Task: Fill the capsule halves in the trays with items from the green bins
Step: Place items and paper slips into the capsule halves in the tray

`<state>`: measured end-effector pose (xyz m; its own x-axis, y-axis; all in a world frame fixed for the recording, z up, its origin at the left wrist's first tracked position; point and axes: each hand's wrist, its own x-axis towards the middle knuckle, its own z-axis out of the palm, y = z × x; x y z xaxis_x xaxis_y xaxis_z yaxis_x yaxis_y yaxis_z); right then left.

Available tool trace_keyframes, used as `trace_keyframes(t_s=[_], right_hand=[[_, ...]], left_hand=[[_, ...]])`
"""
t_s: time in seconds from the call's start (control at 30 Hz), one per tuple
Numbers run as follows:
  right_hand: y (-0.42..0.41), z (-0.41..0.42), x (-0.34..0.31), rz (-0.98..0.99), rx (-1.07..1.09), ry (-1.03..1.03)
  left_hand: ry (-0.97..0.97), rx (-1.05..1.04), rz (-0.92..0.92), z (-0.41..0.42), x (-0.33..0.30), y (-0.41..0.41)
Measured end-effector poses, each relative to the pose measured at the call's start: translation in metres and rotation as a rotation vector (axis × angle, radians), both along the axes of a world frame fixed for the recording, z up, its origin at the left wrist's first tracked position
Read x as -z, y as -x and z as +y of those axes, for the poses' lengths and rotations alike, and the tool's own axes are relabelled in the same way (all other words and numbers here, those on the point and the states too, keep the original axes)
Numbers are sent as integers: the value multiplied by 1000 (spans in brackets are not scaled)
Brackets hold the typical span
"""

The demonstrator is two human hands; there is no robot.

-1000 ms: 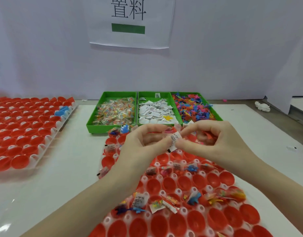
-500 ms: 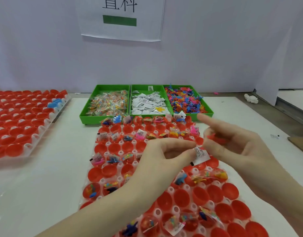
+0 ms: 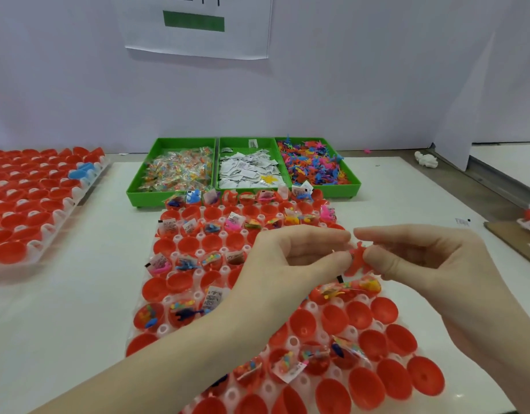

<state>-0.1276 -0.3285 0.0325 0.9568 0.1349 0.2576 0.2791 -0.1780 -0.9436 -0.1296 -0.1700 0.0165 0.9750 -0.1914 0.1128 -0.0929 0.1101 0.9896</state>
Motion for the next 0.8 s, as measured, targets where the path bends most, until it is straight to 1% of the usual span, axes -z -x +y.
trace_keyframes(t_s=[0.07, 0.13, 0.23, 0.33, 0.4, 0.47, 0.57, 0.6, 0.67, 0.8], right_hand=[[0, -1, 1, 43, -9, -7], [1, -3, 3, 79, -28, 28], [6, -7, 8, 111, -24, 42], [11, -12, 14, 119, -2, 0], [13, -18, 18, 142, -5, 0], [15, -25, 24, 149, 6, 77], [19, -34, 31, 93, 31, 311], [21, -35, 33, 75, 29, 374], [24, -35, 37, 23, 21, 466], [24, -33, 44, -101, 5, 604]], left_hand=[[27, 27, 52, 0, 0, 0], [54, 58, 100, -1, 0, 0], [15, 68, 98, -7, 0, 1], [-127, 9, 28, -14, 7, 0], [-253, 22, -32, -18, 13, 0], [-383, 85, -108, -20, 19, 1], [-681, 109, -320, -19, 27, 5], [-740, 96, -378, -17, 29, 6], [-754, 56, -418, -14, 31, 7], [-675, -79, -418, -2, 22, -1]])
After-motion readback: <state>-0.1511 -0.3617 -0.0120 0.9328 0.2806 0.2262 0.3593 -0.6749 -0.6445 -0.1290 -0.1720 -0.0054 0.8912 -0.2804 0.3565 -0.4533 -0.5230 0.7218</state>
